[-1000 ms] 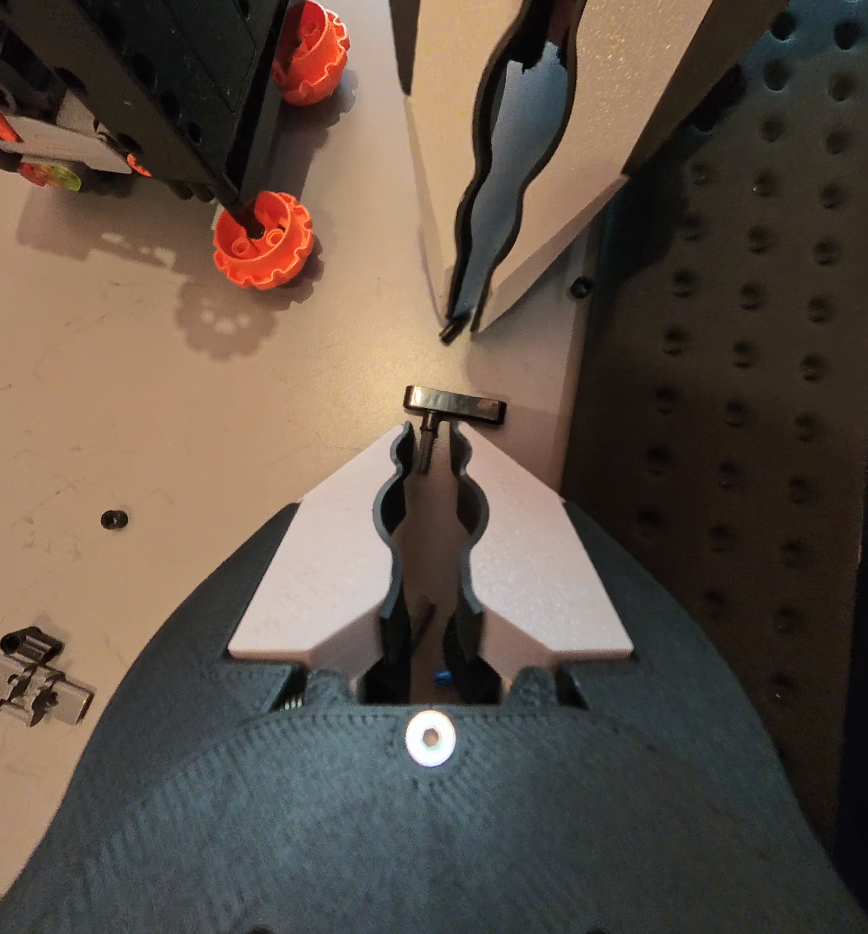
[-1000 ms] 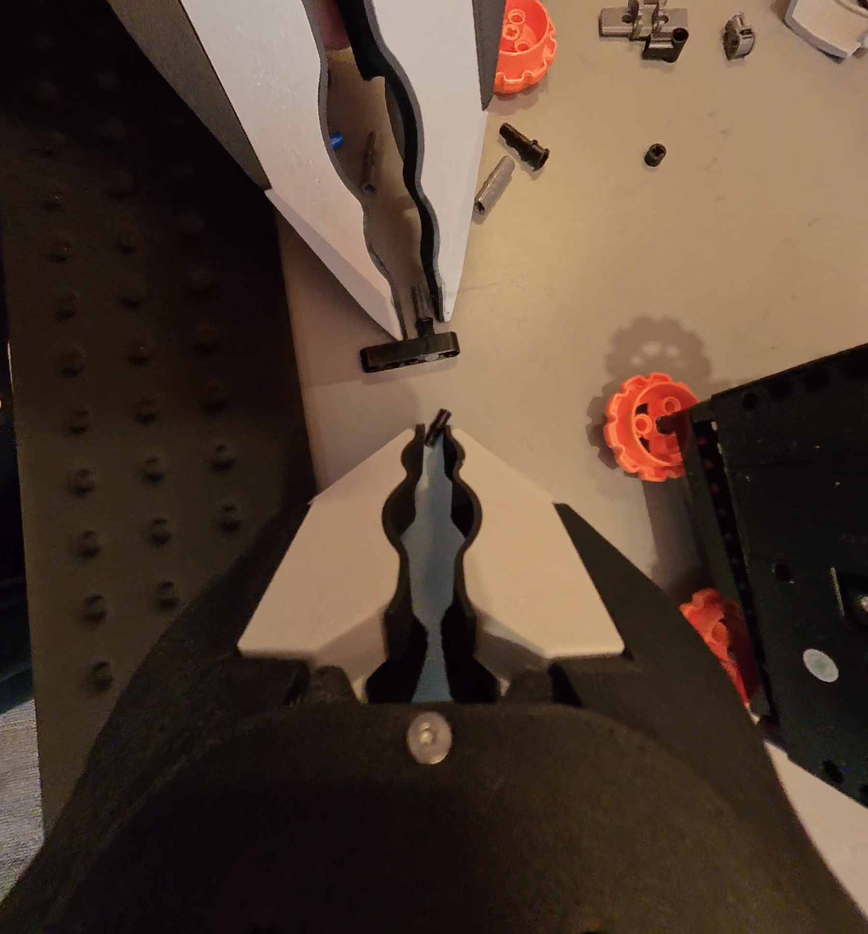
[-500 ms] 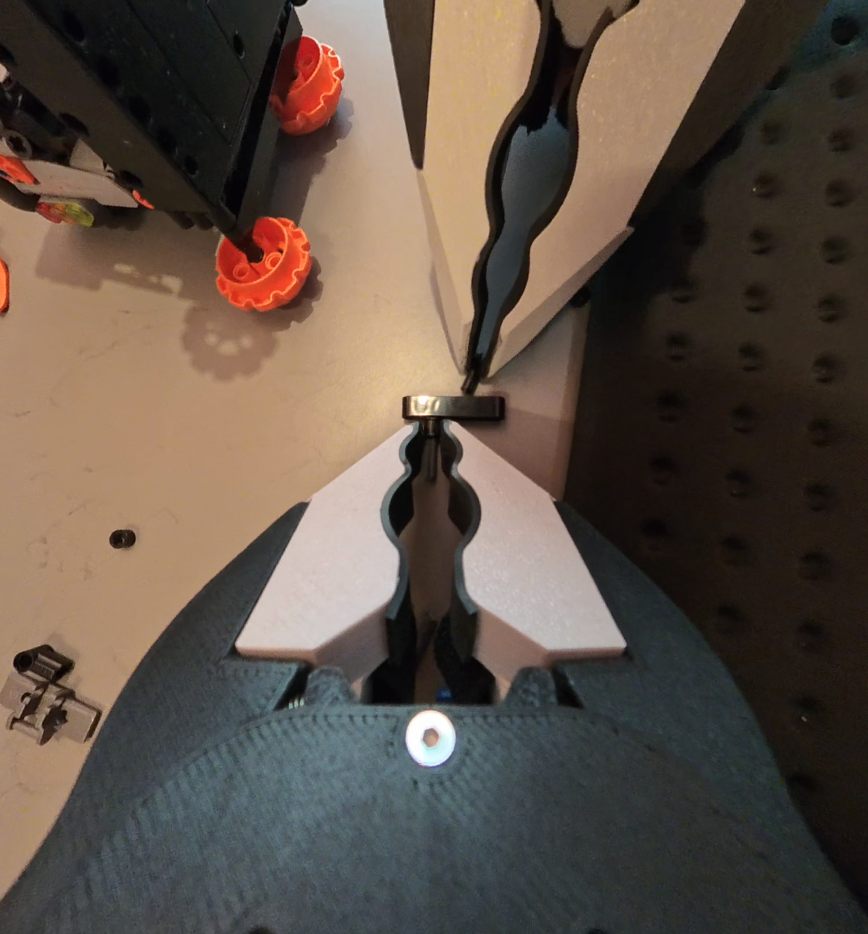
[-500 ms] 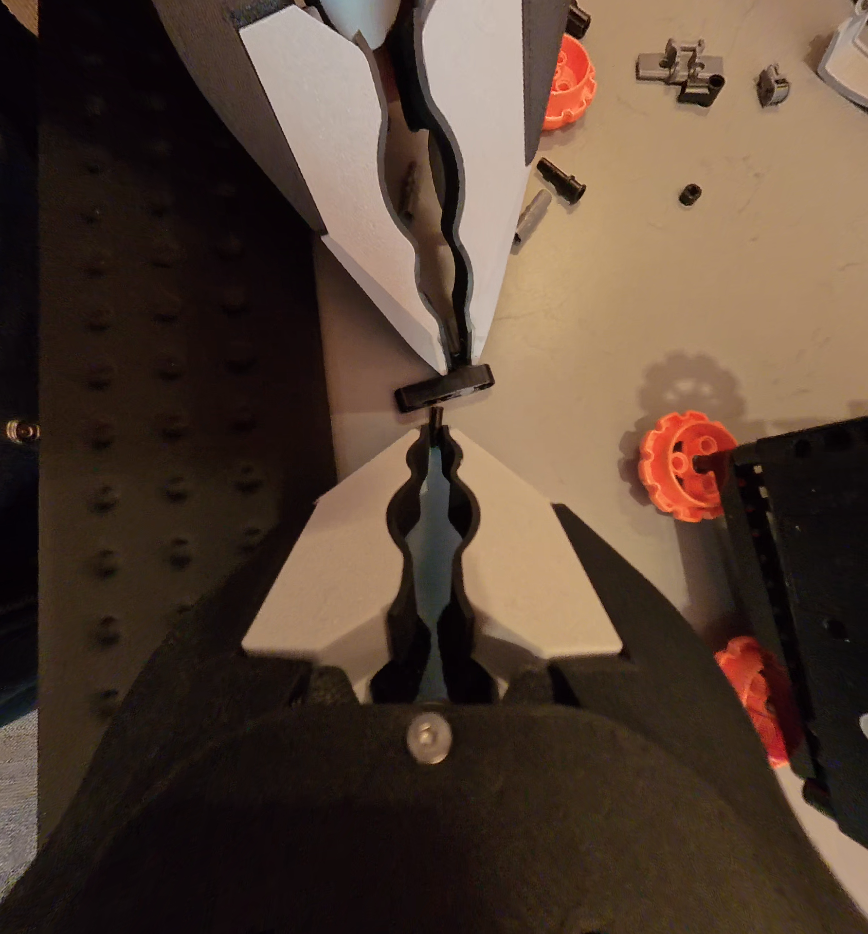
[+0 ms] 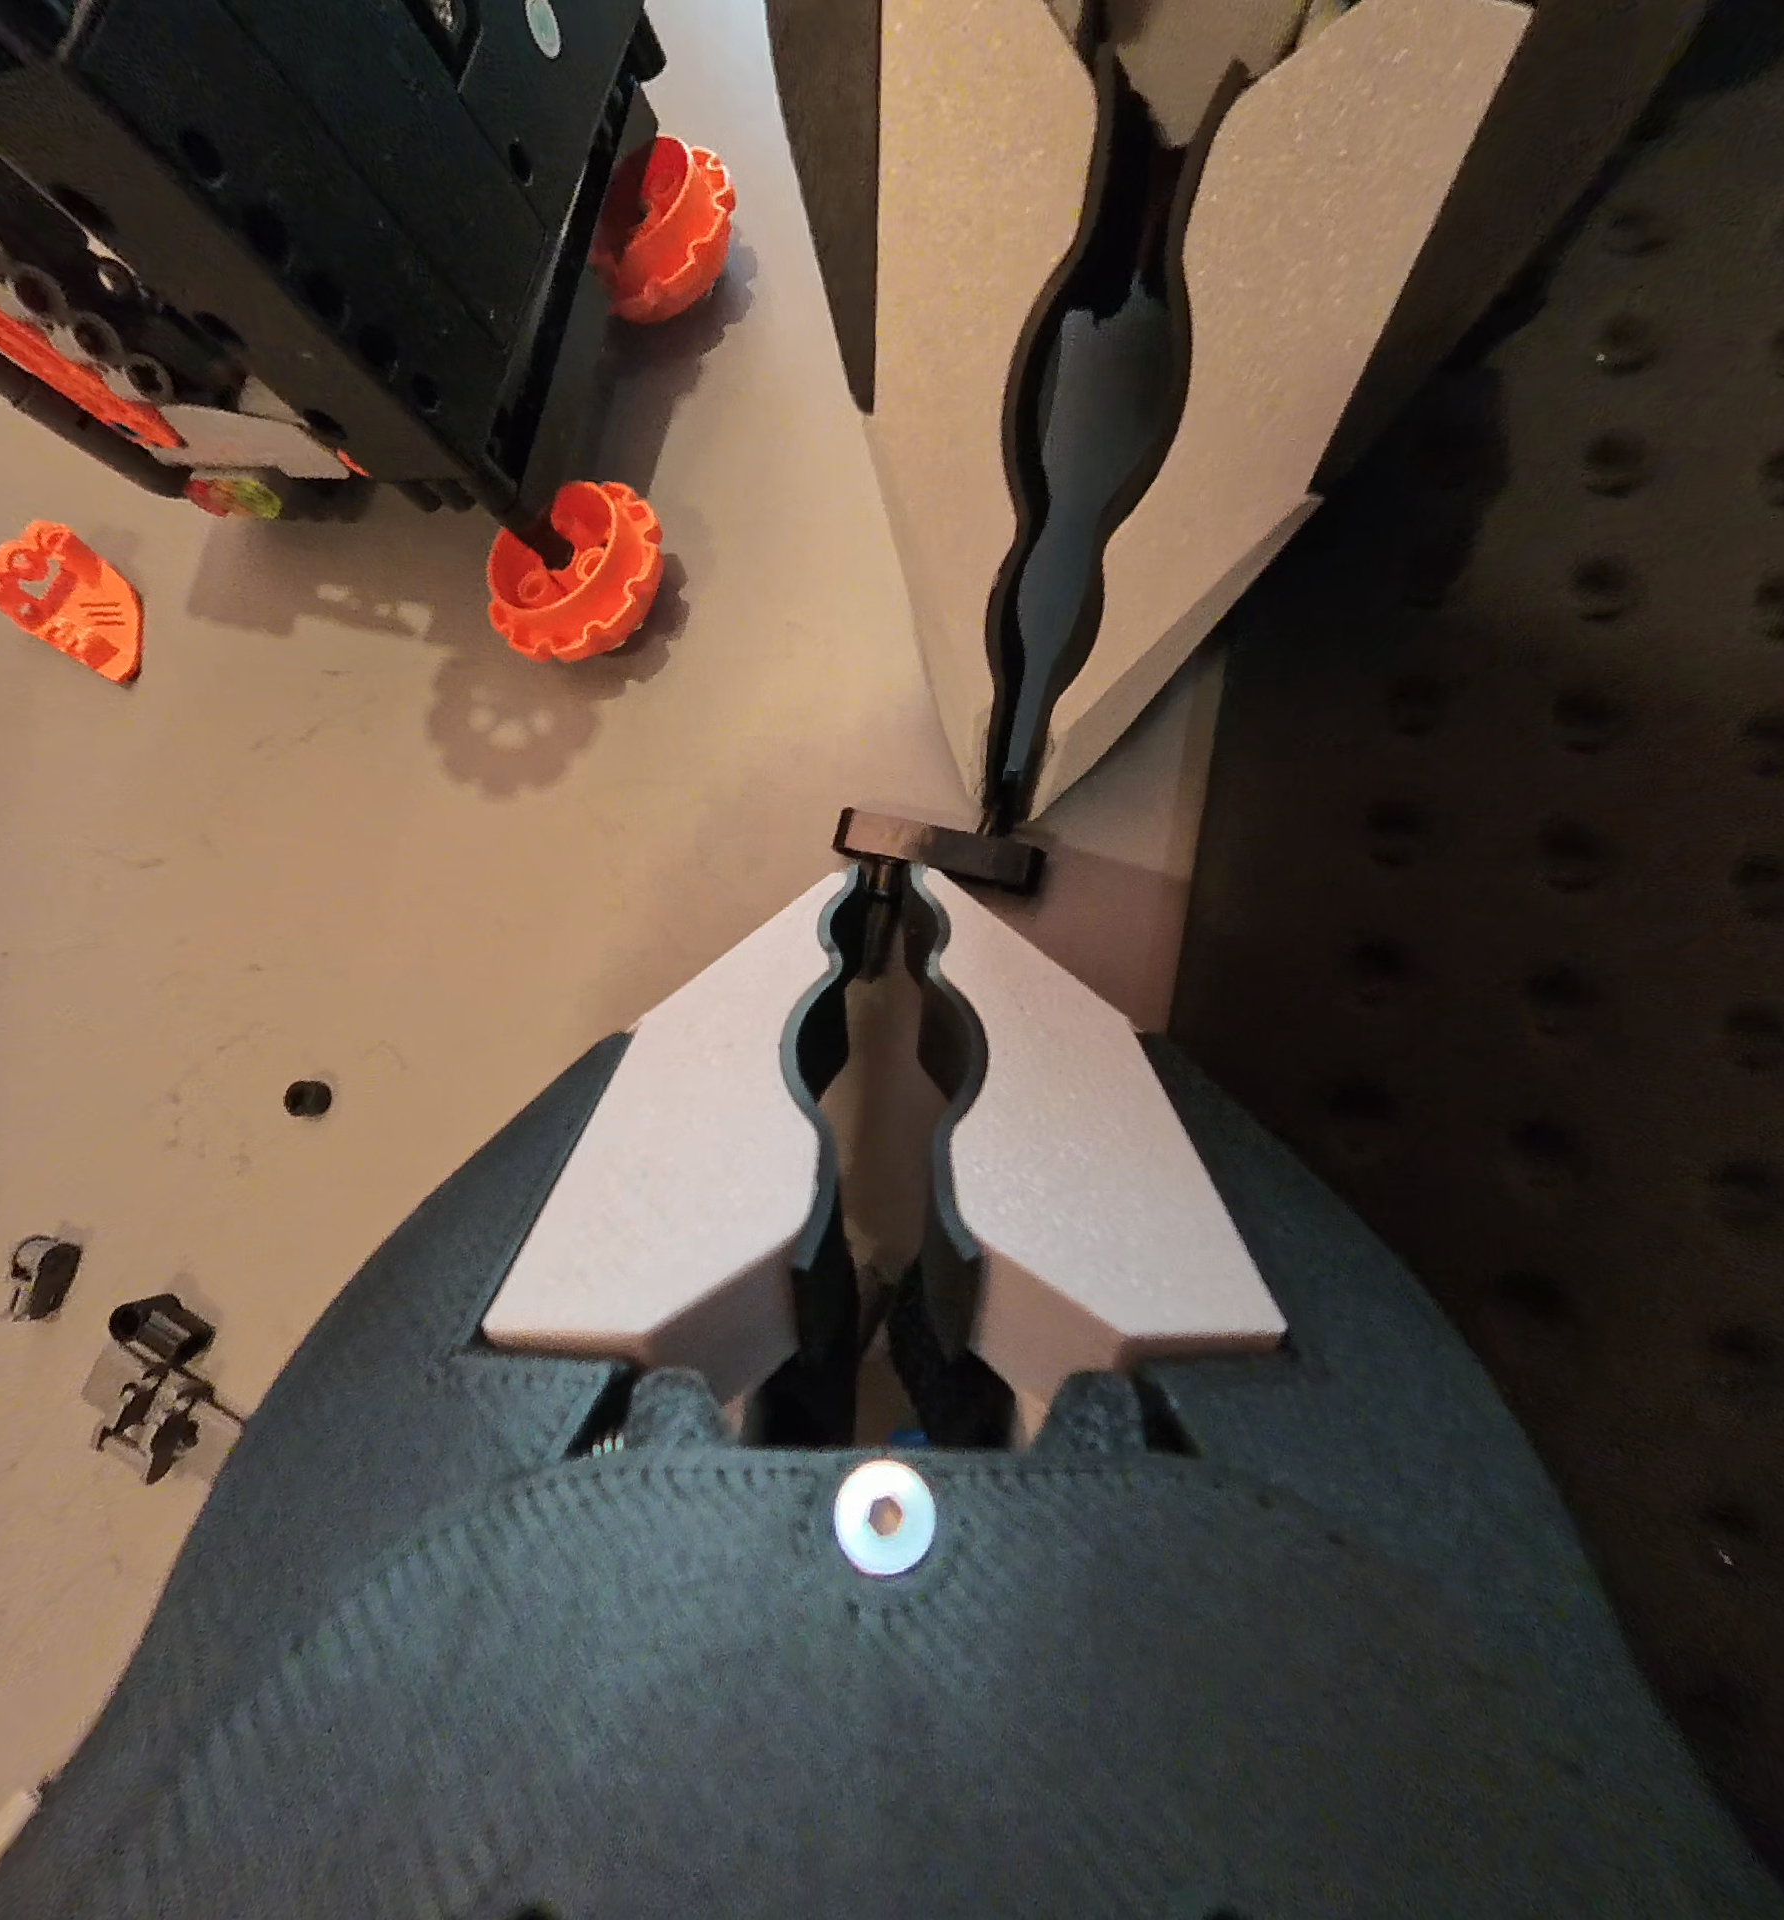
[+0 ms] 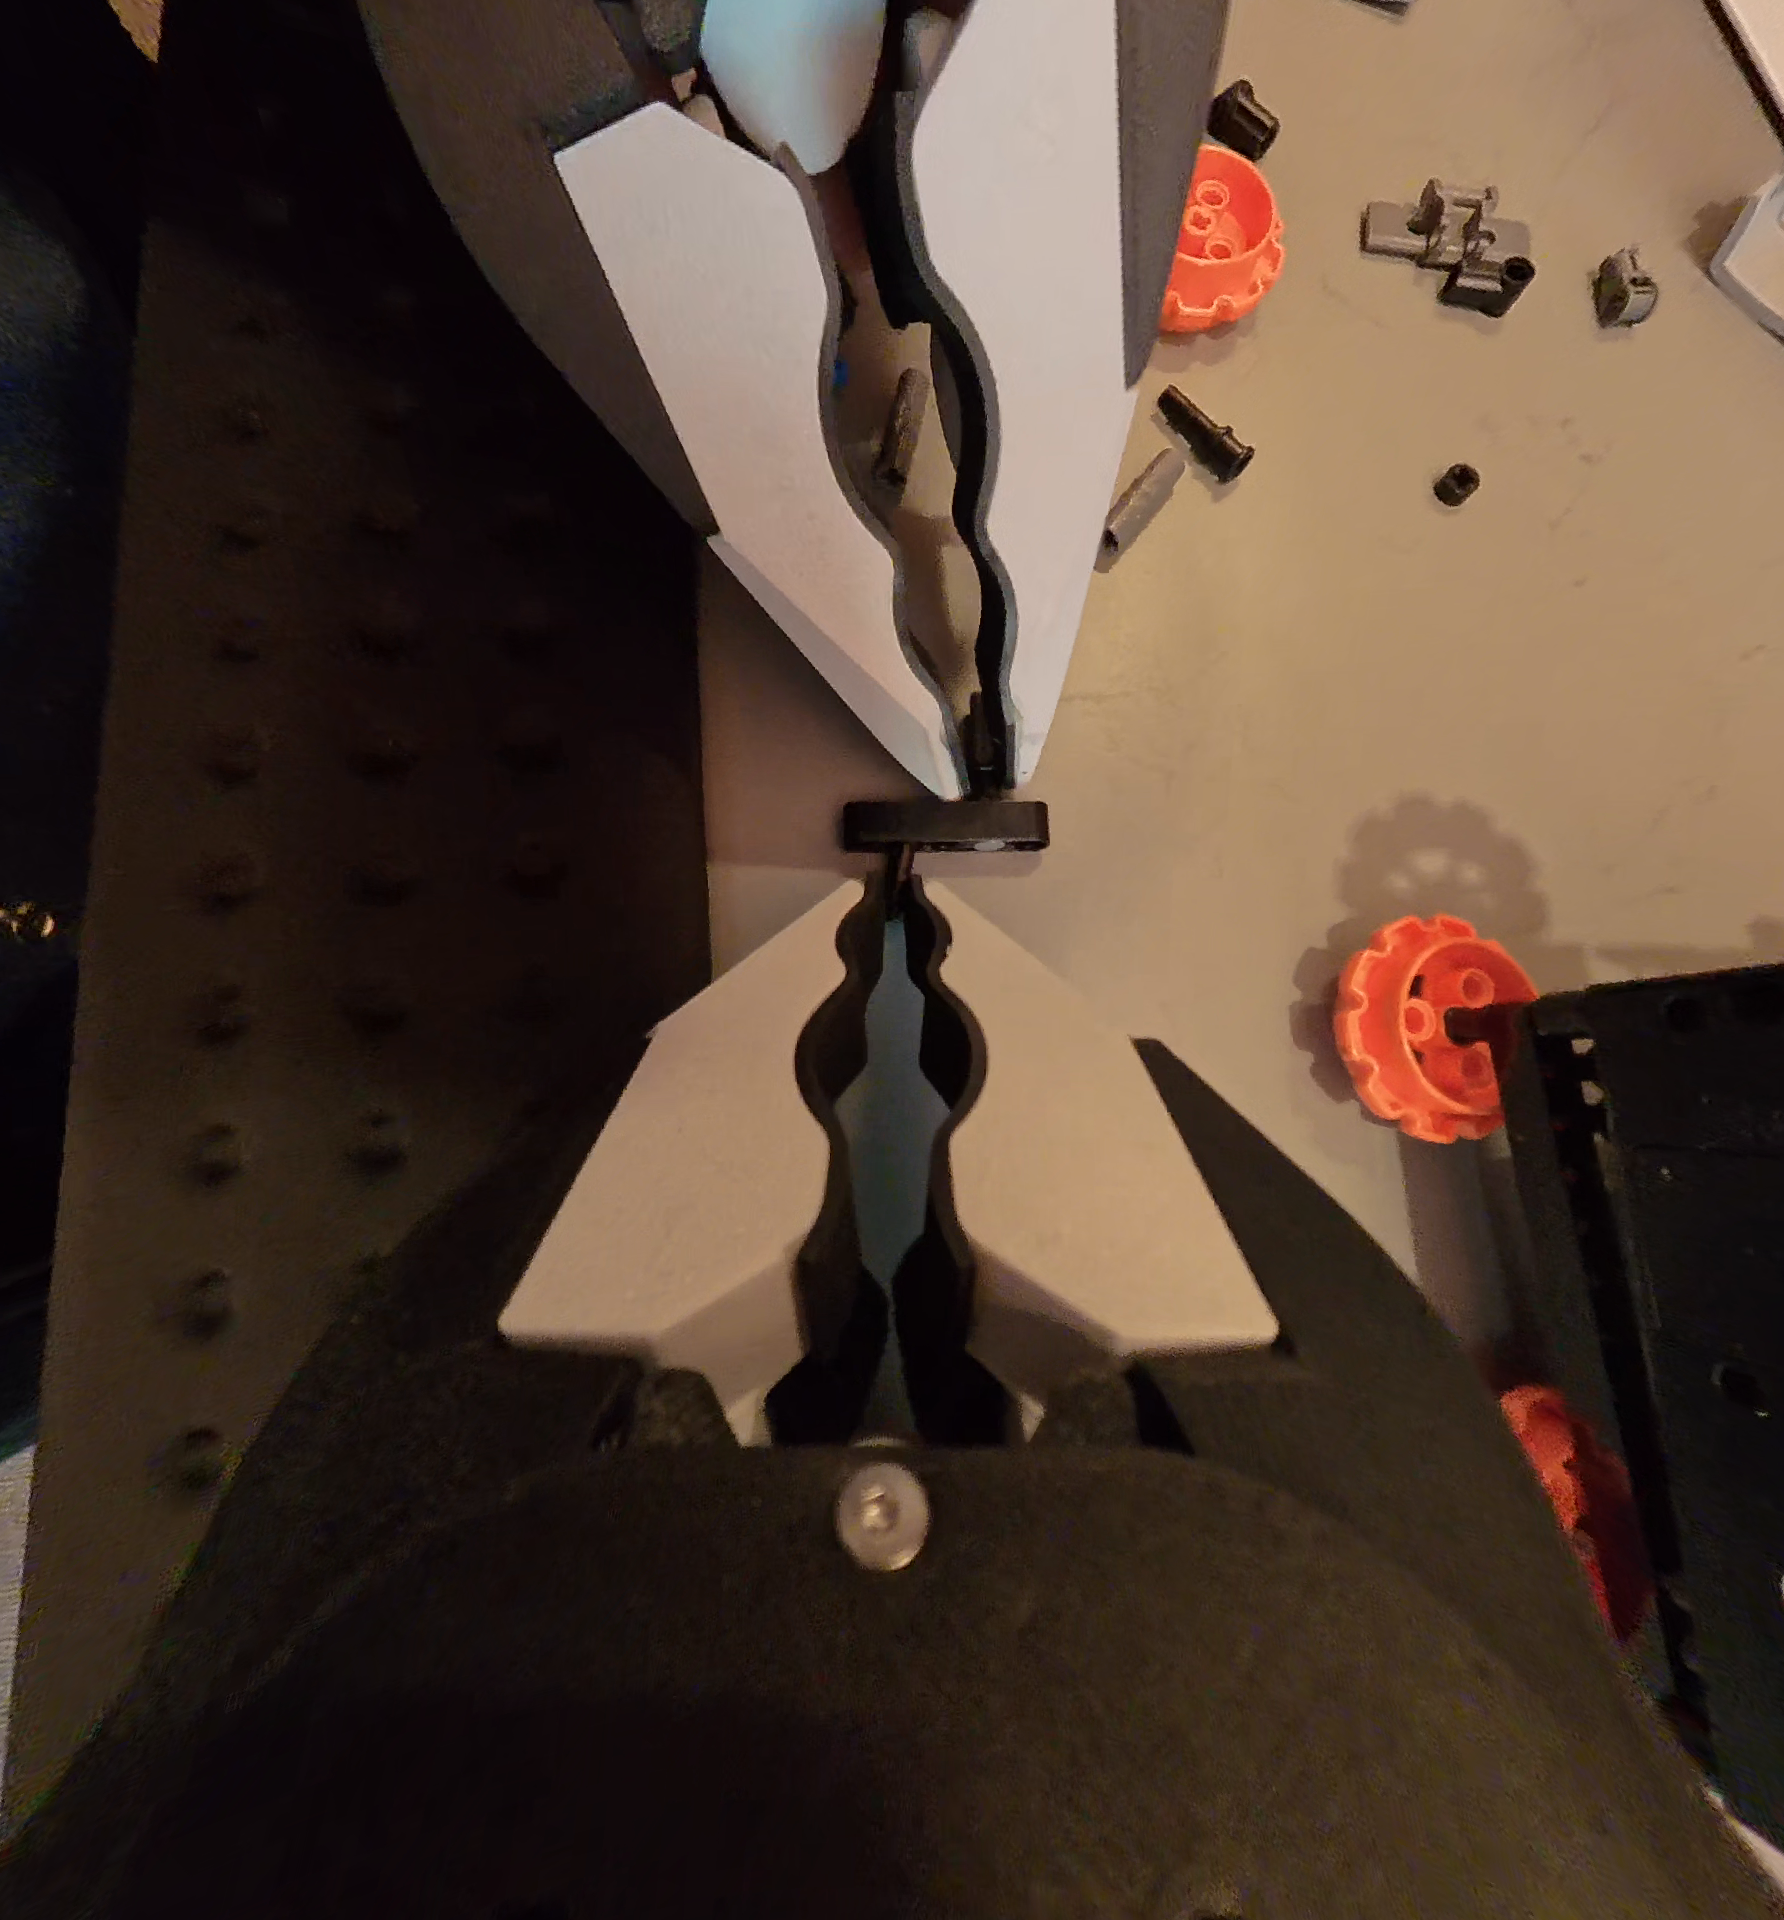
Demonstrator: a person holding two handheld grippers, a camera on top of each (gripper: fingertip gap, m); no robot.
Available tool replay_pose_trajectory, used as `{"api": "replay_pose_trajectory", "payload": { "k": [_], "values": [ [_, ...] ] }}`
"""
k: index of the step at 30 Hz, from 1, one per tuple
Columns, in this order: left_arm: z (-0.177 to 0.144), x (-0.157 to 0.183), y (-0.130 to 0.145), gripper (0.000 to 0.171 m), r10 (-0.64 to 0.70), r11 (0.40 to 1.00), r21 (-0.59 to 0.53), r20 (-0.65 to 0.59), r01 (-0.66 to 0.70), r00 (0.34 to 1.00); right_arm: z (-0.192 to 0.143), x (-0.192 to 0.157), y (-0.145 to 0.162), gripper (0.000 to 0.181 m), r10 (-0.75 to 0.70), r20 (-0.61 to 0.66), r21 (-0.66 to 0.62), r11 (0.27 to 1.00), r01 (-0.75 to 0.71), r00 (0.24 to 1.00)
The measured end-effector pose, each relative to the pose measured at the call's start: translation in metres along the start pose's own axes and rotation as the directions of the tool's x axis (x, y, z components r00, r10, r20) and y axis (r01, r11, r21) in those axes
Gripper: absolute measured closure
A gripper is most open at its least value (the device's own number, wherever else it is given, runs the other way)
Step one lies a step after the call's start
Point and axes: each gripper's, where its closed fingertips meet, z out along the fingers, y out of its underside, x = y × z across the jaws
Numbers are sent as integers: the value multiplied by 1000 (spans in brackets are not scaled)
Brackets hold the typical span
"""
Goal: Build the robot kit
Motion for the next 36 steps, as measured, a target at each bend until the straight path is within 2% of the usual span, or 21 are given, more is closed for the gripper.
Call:
{"api": "replay_pose_trajectory", "payload": {
  "k": [4,13,16,19,21,23,27,30,33,36],
  "values": [
    [0,0,0,167,27,1000,4,56,-28,998,0,0,0,181,-23,13,14,1000,23,1000],
    [1,-1,-2,166,53,998,17,86,-55,995,4,1,-4,180,-67,57,31,997,65,996],
    [1,-4,-1,166,31,999,12,84,-32,996,4,4,-4,178,-31,37,19,999,30,999],
    [-1,-6,3,165,-10,1000,5,70,10,997,-3,5,-8,168,50,58,59,997,-53,997],
    [-9,-13,7,153,-41,999,2,101,41,994,-5,9,-8,168,66,38,63,996,-68,997],
    [-26,-20,10,152,-82,997,26,110,79,991,-6,9,-9,168,81,36,67,994,-83,996],
    [-83,-52,48,151,-200,979,-2,200,204,959,-10,12,-8,172,94,15,69,993,-94,995],
    [-118,-56,93,157,-229,962,-113,166,249,959,-15,13,-11,172,110,4,91,990,-110,994],
    [-134,-45,131,160,-250,937,-221,118,271,961,-16,15,-11,172,118,-13,85,990,-116,993],
    [-134,-32,138,160,-300,924,-220,88,313,950,-16,14,-14,172,118,-19,89,989,-116,993]
  ]
}}
